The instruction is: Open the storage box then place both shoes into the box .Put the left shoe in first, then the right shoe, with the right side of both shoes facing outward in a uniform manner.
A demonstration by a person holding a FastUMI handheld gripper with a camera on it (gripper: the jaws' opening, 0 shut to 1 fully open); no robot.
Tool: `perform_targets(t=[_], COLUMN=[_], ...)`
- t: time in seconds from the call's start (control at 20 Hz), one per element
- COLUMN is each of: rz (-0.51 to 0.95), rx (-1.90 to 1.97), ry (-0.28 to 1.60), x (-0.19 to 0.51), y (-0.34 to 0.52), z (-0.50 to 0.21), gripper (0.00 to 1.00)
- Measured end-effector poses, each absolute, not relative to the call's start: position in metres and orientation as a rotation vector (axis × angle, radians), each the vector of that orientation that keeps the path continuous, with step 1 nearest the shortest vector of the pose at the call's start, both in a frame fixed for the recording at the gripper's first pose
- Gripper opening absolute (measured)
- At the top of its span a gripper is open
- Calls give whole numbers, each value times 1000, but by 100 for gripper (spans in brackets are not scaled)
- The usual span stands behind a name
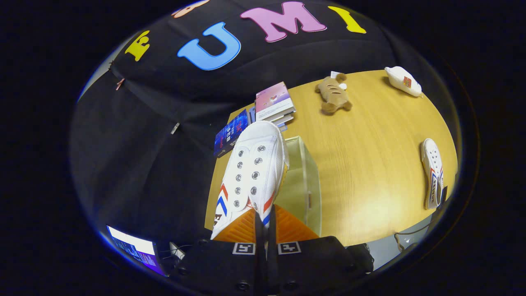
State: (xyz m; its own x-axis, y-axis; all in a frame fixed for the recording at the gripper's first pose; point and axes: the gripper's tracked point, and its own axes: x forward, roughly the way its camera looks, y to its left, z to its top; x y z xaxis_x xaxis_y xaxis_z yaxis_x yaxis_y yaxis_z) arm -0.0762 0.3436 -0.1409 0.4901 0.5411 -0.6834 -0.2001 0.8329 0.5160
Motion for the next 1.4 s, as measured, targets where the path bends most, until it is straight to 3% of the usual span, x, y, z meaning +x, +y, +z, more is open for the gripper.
perform_targets(t=[0.6, 1.0, 1.05, 1.15, 1.25, 1.4], rz=[434, 441, 473, 499, 524, 554], rx=[264, 184, 206, 252, 248, 213], ry=[1122, 1174, 1178, 1131, 1078, 981], x=[-69, -76, -78, -69, -64, -61], y=[402, 416, 424, 432, 427, 392], z=[-226, -246, -245, -232, -214, -182], gripper=[5, 8, 13, 44, 90, 99])
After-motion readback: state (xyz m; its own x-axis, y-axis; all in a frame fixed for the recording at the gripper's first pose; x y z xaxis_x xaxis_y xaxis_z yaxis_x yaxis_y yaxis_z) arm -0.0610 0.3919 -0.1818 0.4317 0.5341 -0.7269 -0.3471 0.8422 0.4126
